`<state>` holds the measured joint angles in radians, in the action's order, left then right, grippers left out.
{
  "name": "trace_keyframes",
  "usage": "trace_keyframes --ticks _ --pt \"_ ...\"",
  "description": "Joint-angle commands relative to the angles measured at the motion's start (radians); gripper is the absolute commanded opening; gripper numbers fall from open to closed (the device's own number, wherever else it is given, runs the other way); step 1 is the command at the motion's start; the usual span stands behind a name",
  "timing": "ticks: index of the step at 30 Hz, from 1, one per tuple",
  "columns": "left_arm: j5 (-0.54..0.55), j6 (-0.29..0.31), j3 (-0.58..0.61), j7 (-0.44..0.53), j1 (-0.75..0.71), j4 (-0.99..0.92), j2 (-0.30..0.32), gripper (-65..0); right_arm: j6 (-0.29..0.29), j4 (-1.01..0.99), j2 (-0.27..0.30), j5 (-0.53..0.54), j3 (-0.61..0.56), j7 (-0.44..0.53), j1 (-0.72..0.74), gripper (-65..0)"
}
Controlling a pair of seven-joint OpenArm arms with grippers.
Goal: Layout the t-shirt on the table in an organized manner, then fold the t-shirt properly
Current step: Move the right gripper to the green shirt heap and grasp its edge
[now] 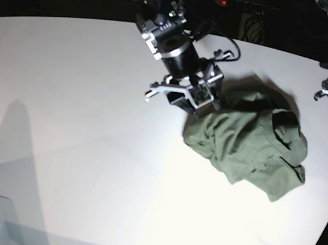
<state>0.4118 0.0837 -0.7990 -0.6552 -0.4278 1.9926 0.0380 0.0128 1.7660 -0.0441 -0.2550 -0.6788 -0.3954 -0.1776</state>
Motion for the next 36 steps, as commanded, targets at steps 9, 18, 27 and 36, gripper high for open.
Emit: trace_keyframes --ticks 9,18,27,36 --pt "0.002 0.001 -0.010 0.018 -0.047 0.021 0.010 -44.7 0.000 -0.125 -0.004 -0.005 -0.097 0.031 0.128 -37.4" --pt "0.002 0.001 -0.012 0.018 -0.047 0.021 0.003 -44.7 0.000 -0.229 0.014 -0.005 -0.141 0.033 0.215 -37.4" --pt "0.002 0.001 -0.012 0.018 -0.047 0.021 0.003 -44.7 0.000 -0.277 0.013 -0.004 -0.144 0.040 0.229 -37.7" --pt "0.002 0.001 -0.012 0.018 -0.046 0.021 0.001 -44.7 0.000 -0.291 0.011 0.000 -0.144 0.040 0.280 -38.6"
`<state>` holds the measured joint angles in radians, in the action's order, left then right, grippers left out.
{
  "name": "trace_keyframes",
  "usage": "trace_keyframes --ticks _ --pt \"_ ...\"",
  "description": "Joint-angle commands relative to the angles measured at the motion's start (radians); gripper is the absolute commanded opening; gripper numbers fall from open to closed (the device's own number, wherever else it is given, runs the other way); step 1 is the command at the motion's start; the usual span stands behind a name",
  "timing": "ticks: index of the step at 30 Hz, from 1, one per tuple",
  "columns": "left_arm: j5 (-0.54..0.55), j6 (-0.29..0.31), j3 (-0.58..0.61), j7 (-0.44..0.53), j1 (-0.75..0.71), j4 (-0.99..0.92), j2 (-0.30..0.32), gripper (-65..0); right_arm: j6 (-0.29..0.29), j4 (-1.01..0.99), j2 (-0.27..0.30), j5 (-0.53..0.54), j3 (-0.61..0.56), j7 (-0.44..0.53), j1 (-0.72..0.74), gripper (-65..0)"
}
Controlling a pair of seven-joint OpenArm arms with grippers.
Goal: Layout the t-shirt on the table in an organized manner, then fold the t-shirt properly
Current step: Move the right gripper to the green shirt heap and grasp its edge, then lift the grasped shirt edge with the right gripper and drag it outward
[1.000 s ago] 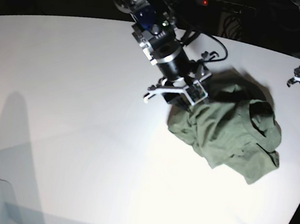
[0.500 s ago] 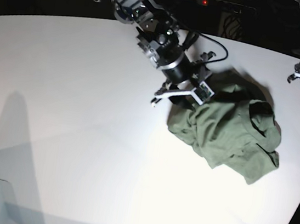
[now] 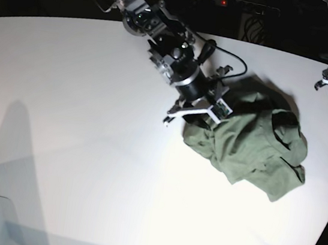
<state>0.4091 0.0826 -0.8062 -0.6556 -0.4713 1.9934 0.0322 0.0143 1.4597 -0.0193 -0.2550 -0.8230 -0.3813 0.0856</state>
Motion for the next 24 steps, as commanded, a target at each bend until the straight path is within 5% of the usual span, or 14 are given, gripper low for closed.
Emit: trace_keyframes --ticks 1,11,17,24 --pt "0.004 0.003 -0.005 0.018 -0.002 0.020 0.007 -44.7 -0.001 0.014 -0.015 0.001 0.000 0.026 0.018 -40.2" --pt "0.004 0.003 -0.005 0.018 -0.002 0.020 0.007 -44.7 0.000 -0.060 -0.017 -0.005 -0.049 0.025 0.039 -65.0" --pt "0.004 0.003 -0.005 0.018 -0.001 0.020 0.007 -44.7 -0.004 0.034 -0.014 -0.007 -0.011 0.018 0.050 -65.0" --pt "0.004 0.003 -0.005 0.018 0.004 0.022 0.007 -44.7 -0.004 0.315 -0.017 -0.007 0.215 0.015 0.076 -65.0"
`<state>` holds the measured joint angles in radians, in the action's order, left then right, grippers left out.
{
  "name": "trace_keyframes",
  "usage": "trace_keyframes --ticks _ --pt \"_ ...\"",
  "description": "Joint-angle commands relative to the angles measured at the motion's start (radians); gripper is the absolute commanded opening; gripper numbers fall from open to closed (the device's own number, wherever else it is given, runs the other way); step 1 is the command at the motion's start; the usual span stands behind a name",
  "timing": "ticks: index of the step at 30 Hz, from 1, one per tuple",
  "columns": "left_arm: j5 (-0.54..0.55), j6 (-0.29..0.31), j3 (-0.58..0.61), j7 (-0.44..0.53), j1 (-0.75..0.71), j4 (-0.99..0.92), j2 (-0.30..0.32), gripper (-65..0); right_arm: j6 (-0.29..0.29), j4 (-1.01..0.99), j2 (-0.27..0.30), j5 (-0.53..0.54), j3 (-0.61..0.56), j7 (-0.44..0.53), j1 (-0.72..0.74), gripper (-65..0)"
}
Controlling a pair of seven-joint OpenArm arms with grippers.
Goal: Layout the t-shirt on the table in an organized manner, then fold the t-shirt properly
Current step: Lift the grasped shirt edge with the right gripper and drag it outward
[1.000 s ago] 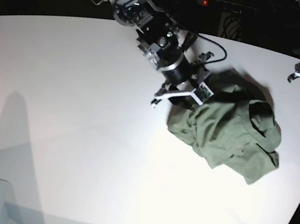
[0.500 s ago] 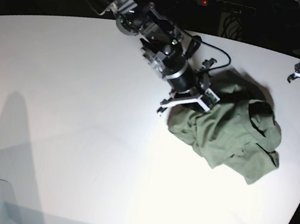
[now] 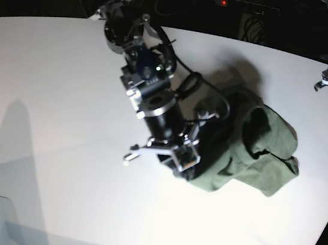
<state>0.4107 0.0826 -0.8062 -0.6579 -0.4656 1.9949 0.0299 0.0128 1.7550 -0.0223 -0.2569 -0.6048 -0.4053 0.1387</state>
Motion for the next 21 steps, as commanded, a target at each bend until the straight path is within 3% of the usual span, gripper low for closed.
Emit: trace_keyframes --ticks 1,9,14,21 --pt "0.003 0.003 -0.003 0.020 -0.002 0.020 0.009 -44.7 -0.003 0.053 -0.014 -0.005 0.023 0.039 0.032 -65.0" --pt "0.050 0.003 0.000 0.020 0.000 0.024 0.009 -44.7 -0.003 0.271 -0.064 -0.005 0.136 0.027 0.097 -65.0" --pt "0.129 0.003 -0.002 0.020 -0.006 0.025 0.018 -44.7 -0.004 0.280 -0.075 -0.006 0.144 -0.002 0.183 -65.0" --pt "0.130 0.003 -0.003 0.020 -0.003 0.025 0.020 -44.7 -0.004 0.277 -0.077 -0.006 0.164 -0.027 0.270 -65.0"
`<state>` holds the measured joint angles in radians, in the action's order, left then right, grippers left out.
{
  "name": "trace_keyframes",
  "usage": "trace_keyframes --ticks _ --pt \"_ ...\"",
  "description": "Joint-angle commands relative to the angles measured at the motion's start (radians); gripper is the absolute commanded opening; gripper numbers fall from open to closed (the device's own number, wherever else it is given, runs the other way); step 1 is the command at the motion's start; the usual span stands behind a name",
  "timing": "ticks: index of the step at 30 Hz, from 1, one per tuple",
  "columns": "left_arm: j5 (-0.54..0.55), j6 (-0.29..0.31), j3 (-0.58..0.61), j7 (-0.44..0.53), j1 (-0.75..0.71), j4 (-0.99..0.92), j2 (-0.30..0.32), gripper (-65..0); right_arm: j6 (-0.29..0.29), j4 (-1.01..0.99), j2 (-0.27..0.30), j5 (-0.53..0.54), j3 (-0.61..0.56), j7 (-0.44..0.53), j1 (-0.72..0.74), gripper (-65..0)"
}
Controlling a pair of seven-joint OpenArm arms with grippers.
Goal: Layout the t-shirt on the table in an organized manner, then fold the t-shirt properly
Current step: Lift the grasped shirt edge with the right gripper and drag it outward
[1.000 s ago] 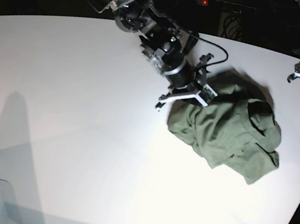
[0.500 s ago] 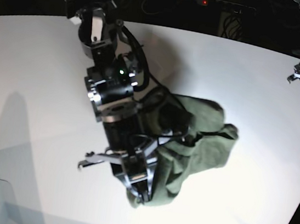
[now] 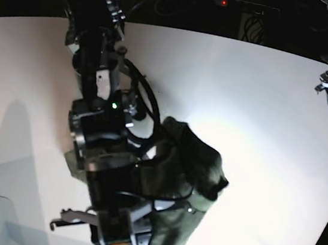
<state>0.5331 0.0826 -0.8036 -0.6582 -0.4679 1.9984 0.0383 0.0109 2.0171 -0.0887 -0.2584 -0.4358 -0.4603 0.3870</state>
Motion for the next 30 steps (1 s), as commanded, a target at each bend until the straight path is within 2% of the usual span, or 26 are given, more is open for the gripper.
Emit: trace_keyframes --ticks 1,9,16,27,30 --pt "0.008 0.003 -0.006 0.021 0.001 0.022 0.012 -44.7 -0.002 0.015 -0.016 -0.003 -0.016 0.015 0.022 -65.0" --pt "0.008 0.003 -0.004 0.016 0.027 0.022 0.012 -44.7 -0.002 0.014 -0.044 -0.003 -0.180 0.005 -0.079 -65.0" --pt "0.008 0.001 -0.007 0.016 0.036 0.020 0.012 -44.3 -0.002 -0.031 -0.058 -0.003 -0.266 0.004 -0.147 -65.0" --pt "0.006 0.001 -0.006 0.012 0.051 0.011 0.007 -44.1 -0.002 -0.083 -0.052 -0.002 -0.269 0.004 -0.231 -45.7" --pt "0.008 0.001 0.002 0.010 0.045 0.011 0.002 -44.1 -0.002 -0.083 -0.030 -0.002 -0.268 0.004 -0.239 -41.9"
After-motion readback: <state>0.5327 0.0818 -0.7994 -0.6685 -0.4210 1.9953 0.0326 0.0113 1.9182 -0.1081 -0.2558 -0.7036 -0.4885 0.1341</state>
